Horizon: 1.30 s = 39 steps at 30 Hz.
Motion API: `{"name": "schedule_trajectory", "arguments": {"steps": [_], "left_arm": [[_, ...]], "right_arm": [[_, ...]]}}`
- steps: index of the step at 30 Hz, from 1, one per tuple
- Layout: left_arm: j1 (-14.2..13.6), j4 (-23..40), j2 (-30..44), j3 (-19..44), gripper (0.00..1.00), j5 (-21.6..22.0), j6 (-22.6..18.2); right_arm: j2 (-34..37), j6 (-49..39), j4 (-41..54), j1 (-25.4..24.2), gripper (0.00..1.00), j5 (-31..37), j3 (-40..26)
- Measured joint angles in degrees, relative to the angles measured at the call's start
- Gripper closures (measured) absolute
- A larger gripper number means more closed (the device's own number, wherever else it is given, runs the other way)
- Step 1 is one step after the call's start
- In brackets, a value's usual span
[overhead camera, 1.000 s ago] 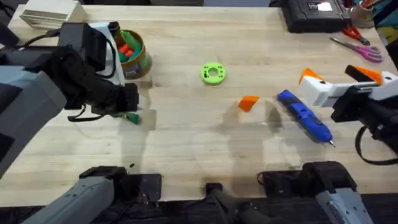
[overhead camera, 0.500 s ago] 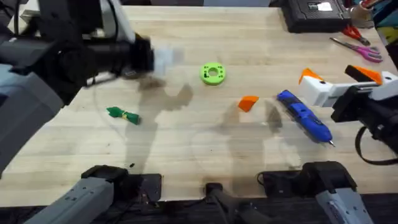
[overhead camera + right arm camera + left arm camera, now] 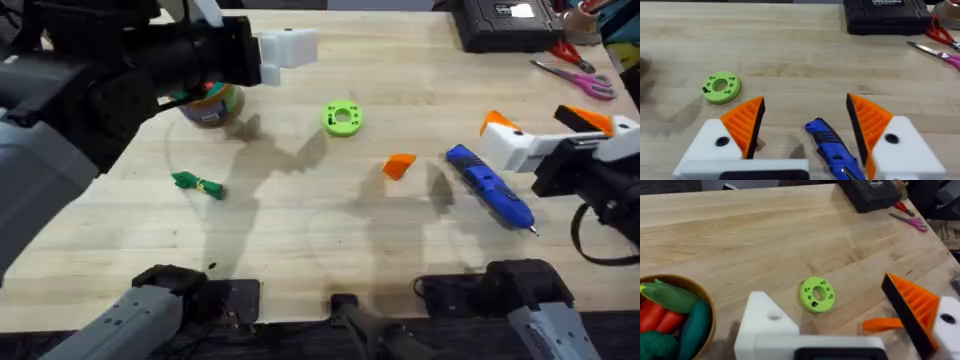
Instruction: Pick up the gripper from the table and insert it into the empty holder that is missing its gripper. Then pick up a screw, insert it into the mounting hole, and use the screwdriver to tighten it. Finally, clean up the table by picking up the vegetable and placing it into the bucket.
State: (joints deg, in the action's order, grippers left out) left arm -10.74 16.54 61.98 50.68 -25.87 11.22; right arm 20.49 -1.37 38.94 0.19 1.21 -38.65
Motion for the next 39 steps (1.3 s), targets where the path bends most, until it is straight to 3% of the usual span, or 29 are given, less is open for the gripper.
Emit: {"name": "schedule_trajectory", "arguments": {"steps": [4,7,14,19,25,28,33,39], "left_arm": [[-0.36,-1.25,-1.97,-1.51,0.014,0.15,-1.86],[-2.08,-2.25,-7.64,-5.23,0.014,0.15,-5.84],[-7.88,-2.71,-32.45,-19.9,0.013,0.01,-12.46],[-11.19,-9.0,-47.96,-32.81,0.014,-0.2,-12.39],[-13.34,-19.68,-59.81,-45.81,0.014,-0.56,-10.78],[-14.59,-22.4,-61.72,-49.58,0.014,-0.87,-10.71],[-15.54,-13.83,-61.68,-50.16,0.014,-0.94,-10.71],[-15.7,-13.44,-61.68,-50.27,0.014,-0.94,-10.54]], "right_arm": [[-0.02,0.0,0.09,0.0,0.049,0.02,0.0],[-0.02,0.02,0.09,0.0,0.048,0.0,0.0],[-0.02,0.02,0.09,0.0,0.048,0.02,0.0],[-0.02,0.02,0.09,0.0,0.047,0.0,0.0],[-0.02,0.02,0.1,0.0,0.047,0.02,0.0],[-0.01,0.01,0.09,0.0,0.049,0.01,0.0],[-0.02,0.02,0.11,0.0,0.047,0.0,0.0],[-0.02,0.0,0.13,0.0,0.047,0.02,0.0]]}}
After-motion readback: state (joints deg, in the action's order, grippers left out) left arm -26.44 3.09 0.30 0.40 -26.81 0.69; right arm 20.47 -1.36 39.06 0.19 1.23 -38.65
